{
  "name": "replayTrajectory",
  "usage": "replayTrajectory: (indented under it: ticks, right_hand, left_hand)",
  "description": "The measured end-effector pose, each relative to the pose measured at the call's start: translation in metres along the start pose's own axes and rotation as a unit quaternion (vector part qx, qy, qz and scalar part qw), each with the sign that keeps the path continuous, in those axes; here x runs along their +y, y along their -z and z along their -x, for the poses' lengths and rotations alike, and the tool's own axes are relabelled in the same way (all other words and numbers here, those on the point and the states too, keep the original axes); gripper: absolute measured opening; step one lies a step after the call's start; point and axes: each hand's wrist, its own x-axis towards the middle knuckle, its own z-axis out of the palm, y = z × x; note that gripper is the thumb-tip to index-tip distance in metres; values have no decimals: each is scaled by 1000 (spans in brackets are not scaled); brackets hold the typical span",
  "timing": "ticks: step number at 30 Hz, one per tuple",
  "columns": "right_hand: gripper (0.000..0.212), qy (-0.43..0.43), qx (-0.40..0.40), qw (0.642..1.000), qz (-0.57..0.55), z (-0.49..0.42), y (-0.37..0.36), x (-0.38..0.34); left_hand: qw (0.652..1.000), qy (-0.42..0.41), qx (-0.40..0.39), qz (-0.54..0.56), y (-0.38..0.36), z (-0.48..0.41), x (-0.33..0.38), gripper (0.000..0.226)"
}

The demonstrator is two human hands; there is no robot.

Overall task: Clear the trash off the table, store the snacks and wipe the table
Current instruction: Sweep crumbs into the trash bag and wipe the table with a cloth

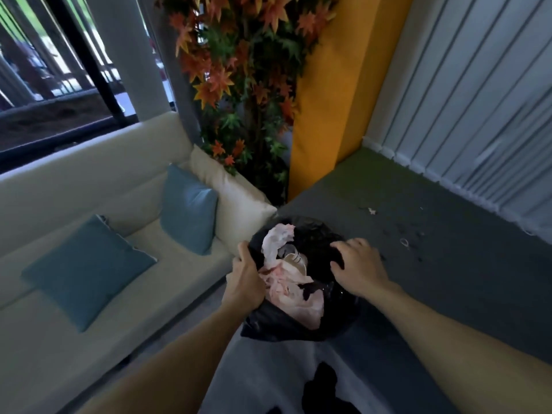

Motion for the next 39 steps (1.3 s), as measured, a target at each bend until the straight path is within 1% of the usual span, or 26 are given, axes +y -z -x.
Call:
replayTrajectory:
  ticks: [3, 4, 5, 6, 8, 9, 10, 11, 13, 14, 16, 18, 20, 23, 24, 25, 27, 29, 31, 33, 36, 39]
  right_hand:
    - [34, 29, -68, 986, -147, 14, -7, -21]
    - [31, 37, -91, 979, -179, 17, -12, -27]
    - [32, 43, -122, 973, -191, 17, -19, -32]
    - [39, 53, -153, 969, -187, 18, -25, -37]
    - [58, 82, -183, 970, -137, 21, -38, -39]
    - [65, 90, -183, 973, -110, 23, -42, -37]
    - [68, 90, -183, 974, -96, 27, -45, -33]
    - [65, 82, -178, 976, -94, 32, -46, -26]
    - [42, 44, -148, 982, -105, 45, -44, -9]
    - [34, 22, -127, 987, -93, 53, -41, 1]
    - [35, -3, -118, 992, -42, 66, -37, 23]
    - [28, 3, -147, 989, -3, 82, -31, 45]
    - [24, 11, -146, 989, -22, 99, -29, 67]
    - [23, -30, -63, 997, -29, 120, -28, 98]
    - [23, -51, -49, 997, -26, 126, -28, 106]
    - [25, -61, -53, 997, -22, 128, -29, 111]
    - [39, -58, -67, 996, -22, 130, -33, 115]
    - [47, -60, -56, 994, -67, 127, -37, 115]
    - [48, -62, -41, 992, -104, 122, -42, 114]
    - [50, -58, -34, 991, -113, 120, -45, 115]
    - [51, -36, -48, 990, -127, 121, -51, 118]
    - [47, -26, -58, 990, -130, 126, -57, 120]
  left_hand:
    - [999, -31, -26, -33, -13, 12, 9, 66]
    - [998, -38, -32, -37, -17, 15, 12, 68]
    - [998, -44, -38, -35, -20, 17, 14, 68]
    - [997, -50, -44, -31, -23, 19, 16, 67]
    - [996, -62, -59, -23, -29, 24, 21, 66]
    - [995, -71, -65, -21, -32, 27, 24, 66]
    - [994, -79, -71, -20, -35, 30, 27, 66]
    - [993, -87, -75, -18, -39, 31, 29, 65]
    - [992, -89, -82, -20, -47, 33, 36, 61]
    - [993, -85, -83, -23, -52, 35, 41, 59]
    - [994, -73, -80, -24, -64, 40, 52, 54]
    - [996, -55, -72, -26, -75, 44, 59, 50]
    - [997, -37, -64, -28, -81, 44, 57, 47]
    - [997, -36, -67, -24, -84, 43, 52, 46]
    - [997, -35, -66, -29, -86, 45, 52, 47]
    - [997, -32, -61, -34, -87, 45, 51, 48]
    - [998, -27, -51, -38, -89, 47, 52, 48]
    - [997, -31, -50, -43, -91, 53, 51, 46]
    - [997, -34, -45, -56, -93, 61, 50, 45]
    - [995, -26, -28, -91, -97, 71, 50, 45]
    - [985, -24, -11, -168, -102, 80, 48, 58]
    - [981, -15, -16, -193, -108, 89, 44, 67]
